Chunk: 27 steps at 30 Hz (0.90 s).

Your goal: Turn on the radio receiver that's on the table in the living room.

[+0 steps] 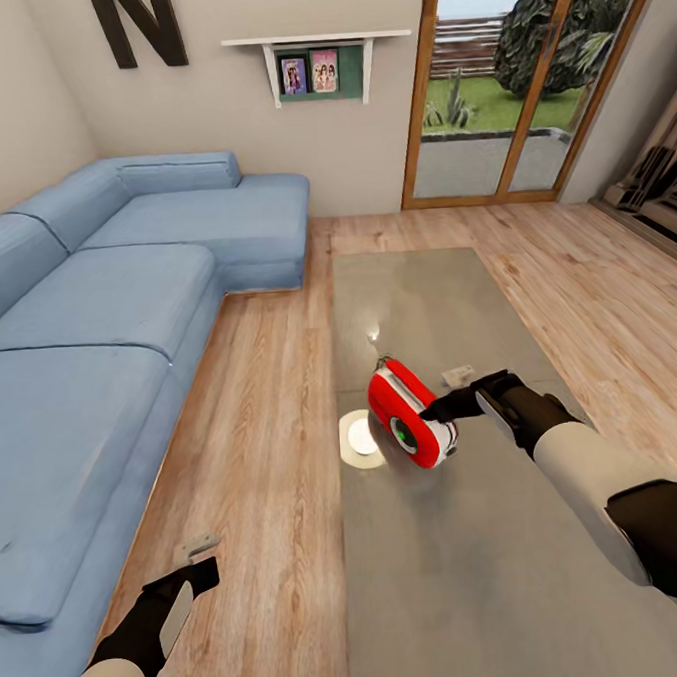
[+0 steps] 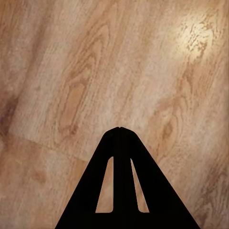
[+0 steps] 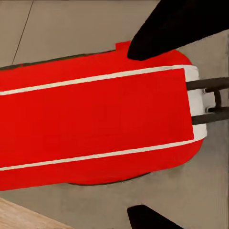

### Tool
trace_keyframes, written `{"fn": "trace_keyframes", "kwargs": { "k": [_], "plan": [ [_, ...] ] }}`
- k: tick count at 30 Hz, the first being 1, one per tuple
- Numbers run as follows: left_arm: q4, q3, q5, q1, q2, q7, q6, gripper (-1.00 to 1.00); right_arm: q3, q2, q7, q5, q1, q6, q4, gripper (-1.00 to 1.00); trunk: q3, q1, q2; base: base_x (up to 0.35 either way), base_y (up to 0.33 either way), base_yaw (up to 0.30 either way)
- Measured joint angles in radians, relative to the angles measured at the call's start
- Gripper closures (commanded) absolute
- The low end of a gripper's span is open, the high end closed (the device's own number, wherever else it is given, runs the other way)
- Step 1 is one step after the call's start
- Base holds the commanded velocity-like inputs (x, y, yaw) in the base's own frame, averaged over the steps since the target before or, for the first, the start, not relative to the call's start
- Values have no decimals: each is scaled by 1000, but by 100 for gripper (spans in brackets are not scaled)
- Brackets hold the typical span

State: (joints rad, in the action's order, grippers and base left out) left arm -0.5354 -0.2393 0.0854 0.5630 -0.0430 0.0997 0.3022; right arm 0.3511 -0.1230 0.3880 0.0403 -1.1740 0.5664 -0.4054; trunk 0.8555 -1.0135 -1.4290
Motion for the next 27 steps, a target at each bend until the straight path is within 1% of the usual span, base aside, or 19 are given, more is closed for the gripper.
{"fn": "trace_keyframes", "kwargs": {
  "k": [16,27],
  "plan": [
    [0,4,-2,0,0,-4,-1,100,0,2,8,0,1,0,2,-100,0,0,0,0,0,0],
    [3,6,-6,0,-8,-3,1,100,0,1,7,-5,0,0,2,-100,-34,42,77,0,0,0]
  ]
}}
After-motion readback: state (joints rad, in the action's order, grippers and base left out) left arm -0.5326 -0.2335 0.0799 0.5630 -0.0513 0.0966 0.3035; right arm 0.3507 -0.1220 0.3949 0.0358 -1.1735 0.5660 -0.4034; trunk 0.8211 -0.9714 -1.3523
